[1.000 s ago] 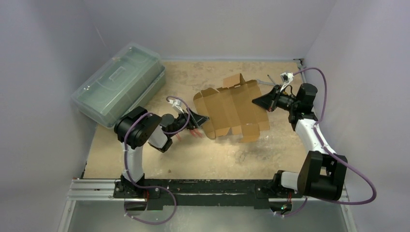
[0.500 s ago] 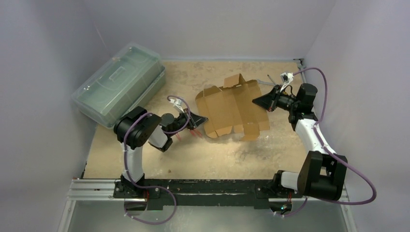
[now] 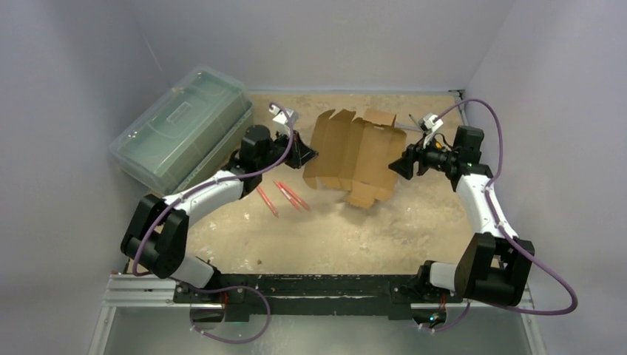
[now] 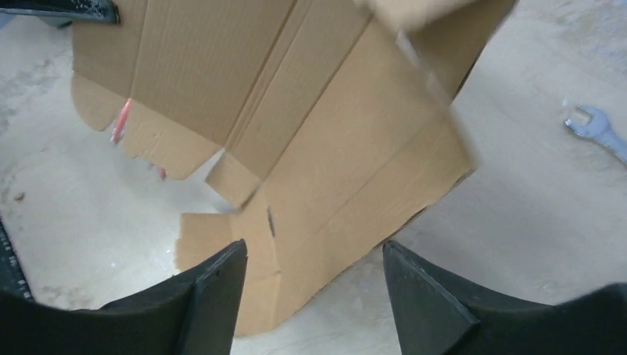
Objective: Fold the paper box
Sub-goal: Fold the paper box at the center of the board.
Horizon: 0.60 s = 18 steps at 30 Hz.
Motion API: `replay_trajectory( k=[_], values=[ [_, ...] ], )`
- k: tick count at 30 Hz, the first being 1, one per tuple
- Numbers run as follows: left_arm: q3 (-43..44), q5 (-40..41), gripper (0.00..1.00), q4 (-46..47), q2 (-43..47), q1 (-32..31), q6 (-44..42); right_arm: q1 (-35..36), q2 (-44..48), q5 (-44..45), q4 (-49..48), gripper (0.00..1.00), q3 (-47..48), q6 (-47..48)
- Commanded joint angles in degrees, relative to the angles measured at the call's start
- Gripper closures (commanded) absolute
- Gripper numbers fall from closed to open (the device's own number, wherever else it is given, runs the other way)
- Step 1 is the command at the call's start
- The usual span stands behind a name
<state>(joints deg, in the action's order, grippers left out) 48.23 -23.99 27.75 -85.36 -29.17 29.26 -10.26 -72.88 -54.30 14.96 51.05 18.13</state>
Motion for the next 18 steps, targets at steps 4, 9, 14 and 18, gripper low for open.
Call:
replay_trajectory(
  k=[4, 9, 14, 18],
  values=[
    [16.95, -1.98, 1.00, -43.25, -2.33, 0.52, -24.76, -2.52, 4.88, 2.38, 9.92, 0.14, 4.91, 14.19],
    [27.24, -4.59, 1.00, -57.17, -10.79, 0.43, -32.94, -3.39, 6.93, -3.36, 13.16, 0.09, 6.23, 19.36],
    [35.48, -4.53, 1.00, -62.96, -17.44, -0.89, -36.35, -1.12, 0.04, -12.07, 23.79, 0.06, 14.14, 32.48],
    [39.16, -4.25, 1.00, -62.61, -19.24, -2.76, -37.04, 5.39, -7.70, -12.09, 24.82, 0.05, 20.60, 33.25]
  ],
)
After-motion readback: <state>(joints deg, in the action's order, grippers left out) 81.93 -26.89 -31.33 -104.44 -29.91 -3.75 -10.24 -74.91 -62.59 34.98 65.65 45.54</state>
